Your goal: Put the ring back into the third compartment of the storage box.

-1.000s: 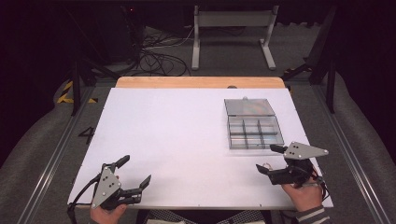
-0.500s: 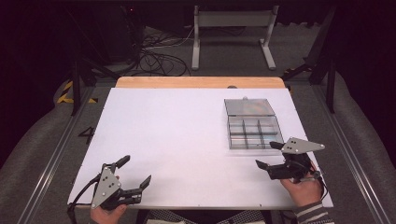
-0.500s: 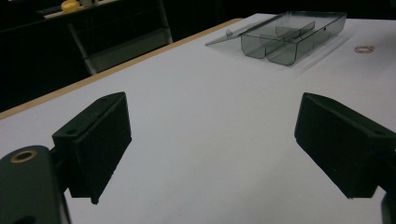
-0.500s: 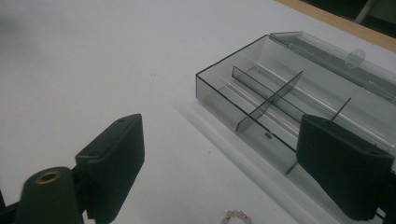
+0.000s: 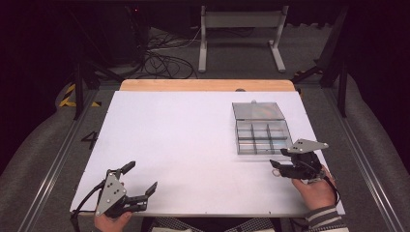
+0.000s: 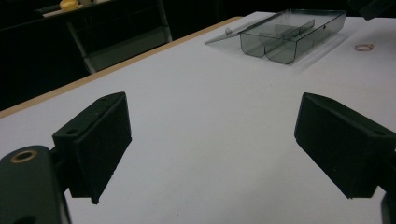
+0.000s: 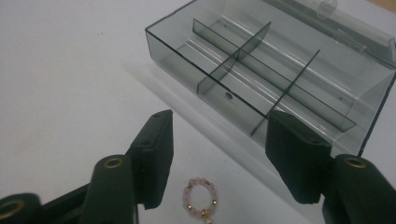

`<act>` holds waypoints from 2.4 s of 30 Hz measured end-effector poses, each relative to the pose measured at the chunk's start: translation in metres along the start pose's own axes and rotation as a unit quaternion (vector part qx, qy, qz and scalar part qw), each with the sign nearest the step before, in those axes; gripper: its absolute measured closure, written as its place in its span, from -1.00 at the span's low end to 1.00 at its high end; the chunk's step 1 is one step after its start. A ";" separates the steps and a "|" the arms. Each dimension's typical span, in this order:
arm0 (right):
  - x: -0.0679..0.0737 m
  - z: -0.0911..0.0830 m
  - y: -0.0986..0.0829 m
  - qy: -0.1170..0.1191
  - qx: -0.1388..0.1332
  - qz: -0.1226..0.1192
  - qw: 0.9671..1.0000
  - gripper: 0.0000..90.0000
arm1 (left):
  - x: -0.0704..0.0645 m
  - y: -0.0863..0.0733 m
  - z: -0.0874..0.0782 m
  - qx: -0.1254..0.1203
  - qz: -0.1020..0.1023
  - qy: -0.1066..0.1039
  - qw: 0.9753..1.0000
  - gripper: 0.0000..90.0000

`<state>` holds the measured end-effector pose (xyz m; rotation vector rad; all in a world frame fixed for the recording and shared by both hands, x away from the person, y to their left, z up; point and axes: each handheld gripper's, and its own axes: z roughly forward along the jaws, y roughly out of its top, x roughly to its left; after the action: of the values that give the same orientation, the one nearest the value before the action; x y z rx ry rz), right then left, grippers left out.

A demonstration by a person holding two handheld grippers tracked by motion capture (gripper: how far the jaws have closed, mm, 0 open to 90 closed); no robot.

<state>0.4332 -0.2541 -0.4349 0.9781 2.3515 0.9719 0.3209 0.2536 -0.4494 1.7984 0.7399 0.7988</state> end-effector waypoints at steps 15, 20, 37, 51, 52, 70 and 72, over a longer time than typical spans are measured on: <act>-0.011 0.011 -0.004 0.003 0.065 0.038 0.997 0.37 | 0.000 0.000 0.001 0.003 -0.003 0.000 1.000 -0.74; -0.013 0.013 -0.005 0.010 0.076 0.046 0.996 0.40 | 0.000 0.000 0.001 0.004 -0.003 0.000 1.000 -0.74; -0.011 0.022 -0.007 0.011 0.132 0.031 0.991 0.44 | -0.001 0.000 0.002 0.005 -0.002 0.000 1.000 -0.74; -0.009 0.026 -0.010 0.007 0.138 0.026 0.990 0.51 | 0.000 0.000 0.002 0.007 -0.001 0.002 1.000 -0.73; -0.009 0.027 -0.010 0.007 0.138 0.024 0.990 0.53 | 0.000 0.000 0.002 0.007 -0.001 0.002 1.000 -0.73; -0.005 0.032 -0.015 0.007 0.145 0.014 0.989 0.90 | 0.000 0.000 0.002 0.005 0.000 0.002 1.000 -0.73; -0.004 0.032 -0.015 0.006 0.146 0.014 0.989 0.90 | 0.000 0.000 0.002 0.005 -0.001 0.002 1.000 -0.73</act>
<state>0.4485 -0.2504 -0.4669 1.1162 2.5450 0.6549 0.3219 0.2526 -0.4502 1.8062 0.7492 0.7992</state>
